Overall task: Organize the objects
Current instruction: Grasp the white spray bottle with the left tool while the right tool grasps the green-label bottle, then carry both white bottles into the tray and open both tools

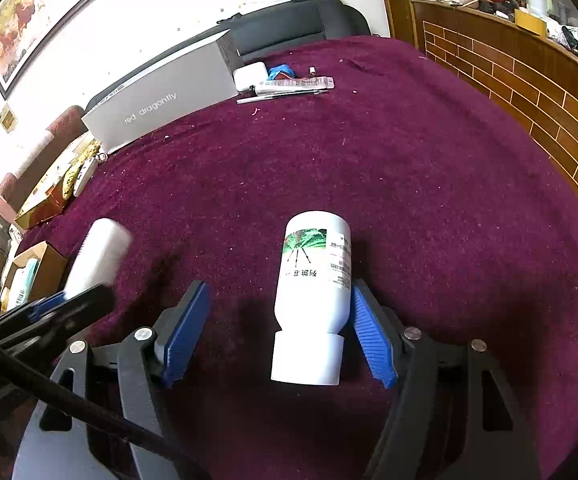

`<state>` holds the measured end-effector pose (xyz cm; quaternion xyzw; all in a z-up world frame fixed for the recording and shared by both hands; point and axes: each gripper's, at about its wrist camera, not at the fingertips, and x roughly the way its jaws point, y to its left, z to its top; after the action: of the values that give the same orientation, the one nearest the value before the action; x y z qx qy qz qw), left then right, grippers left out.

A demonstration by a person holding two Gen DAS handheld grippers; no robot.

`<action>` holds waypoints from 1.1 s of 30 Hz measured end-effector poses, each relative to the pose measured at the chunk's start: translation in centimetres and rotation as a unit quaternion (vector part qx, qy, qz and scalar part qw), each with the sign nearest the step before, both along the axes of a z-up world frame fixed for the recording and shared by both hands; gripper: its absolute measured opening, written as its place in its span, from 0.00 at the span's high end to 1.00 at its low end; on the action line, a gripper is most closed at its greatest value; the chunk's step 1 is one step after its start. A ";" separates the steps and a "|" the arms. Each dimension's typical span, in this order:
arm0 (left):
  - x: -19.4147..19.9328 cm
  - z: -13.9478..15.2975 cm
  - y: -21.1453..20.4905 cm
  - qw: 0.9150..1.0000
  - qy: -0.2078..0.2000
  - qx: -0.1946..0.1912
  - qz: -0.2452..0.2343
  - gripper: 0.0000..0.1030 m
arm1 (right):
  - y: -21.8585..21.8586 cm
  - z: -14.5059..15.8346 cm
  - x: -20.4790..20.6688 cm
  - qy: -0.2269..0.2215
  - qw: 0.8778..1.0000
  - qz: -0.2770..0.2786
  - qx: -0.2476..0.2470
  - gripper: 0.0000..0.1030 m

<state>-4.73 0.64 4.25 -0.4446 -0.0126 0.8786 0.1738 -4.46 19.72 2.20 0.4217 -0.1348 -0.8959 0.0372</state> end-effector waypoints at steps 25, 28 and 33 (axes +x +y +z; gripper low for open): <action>13.9 4.3 -17.4 0.990 0.047 0.046 0.123 0.76 | 2.0 0.4 1.9 0.000 0.999 -0.026 -0.043 0.69; 14.8 3.8 -19.4 0.988 0.046 0.047 0.141 0.76 | 1.2 1.5 3.5 0.003 0.999 -0.011 -0.051 0.69; 15.7 2.2 -21.6 0.986 0.034 0.047 0.159 0.76 | -2.1 3.7 5.5 0.011 0.997 0.039 -0.060 0.69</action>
<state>10.96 -21.00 6.46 -0.3985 -0.1184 0.9080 0.0528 0.99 17.65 5.86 0.4141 -0.1714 -0.8885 0.0988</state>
